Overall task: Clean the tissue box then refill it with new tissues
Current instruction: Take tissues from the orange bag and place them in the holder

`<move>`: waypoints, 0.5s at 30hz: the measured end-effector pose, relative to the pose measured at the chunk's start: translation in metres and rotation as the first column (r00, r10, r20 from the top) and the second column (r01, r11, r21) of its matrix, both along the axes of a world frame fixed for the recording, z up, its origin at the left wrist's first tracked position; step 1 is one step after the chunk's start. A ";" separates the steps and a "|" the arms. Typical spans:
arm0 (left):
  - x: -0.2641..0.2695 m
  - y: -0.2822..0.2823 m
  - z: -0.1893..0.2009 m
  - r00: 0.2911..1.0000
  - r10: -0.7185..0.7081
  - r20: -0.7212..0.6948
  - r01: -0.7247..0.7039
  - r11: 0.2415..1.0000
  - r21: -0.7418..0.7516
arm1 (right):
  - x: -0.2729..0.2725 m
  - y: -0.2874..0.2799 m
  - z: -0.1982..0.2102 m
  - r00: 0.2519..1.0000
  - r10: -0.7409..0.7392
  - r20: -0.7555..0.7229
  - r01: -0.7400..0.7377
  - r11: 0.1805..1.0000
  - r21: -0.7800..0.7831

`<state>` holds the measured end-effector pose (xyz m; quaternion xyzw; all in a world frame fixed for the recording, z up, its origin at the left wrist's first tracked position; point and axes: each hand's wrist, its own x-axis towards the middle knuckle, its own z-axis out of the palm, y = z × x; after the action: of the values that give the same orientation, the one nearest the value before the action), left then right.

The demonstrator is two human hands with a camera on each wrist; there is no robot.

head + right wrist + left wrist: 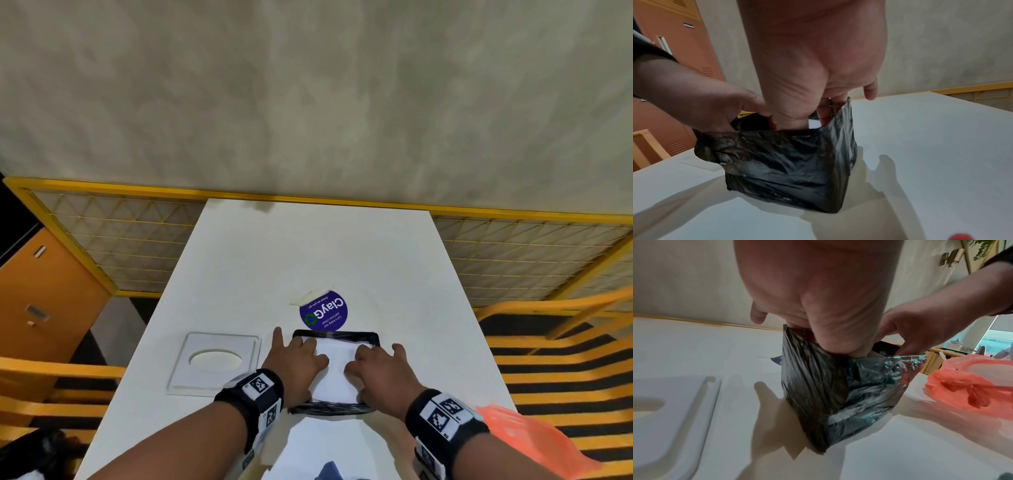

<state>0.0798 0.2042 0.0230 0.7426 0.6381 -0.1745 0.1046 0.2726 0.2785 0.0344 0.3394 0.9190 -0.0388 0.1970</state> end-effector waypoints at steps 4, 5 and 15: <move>-0.004 -0.002 -0.004 0.999 -0.025 0.028 0.025 0.999 0.030 | 0.001 -0.002 -0.004 0.999 -0.042 -0.004 0.042 0.999 -0.028; -0.005 -0.004 -0.004 0.998 -0.029 0.050 0.027 0.999 0.046 | 0.002 -0.003 -0.005 0.999 -0.044 -0.003 0.044 0.999 -0.031; -0.056 -0.040 -0.019 0.776 0.142 0.614 -0.455 0.800 0.390 | 0.003 -0.005 -0.001 0.990 -0.096 -0.105 0.089 0.993 -0.074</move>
<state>0.0239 0.1641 0.0041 0.6440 0.7157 0.2473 0.1089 0.2757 0.2731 0.0336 0.3722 0.9096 -0.0980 0.1566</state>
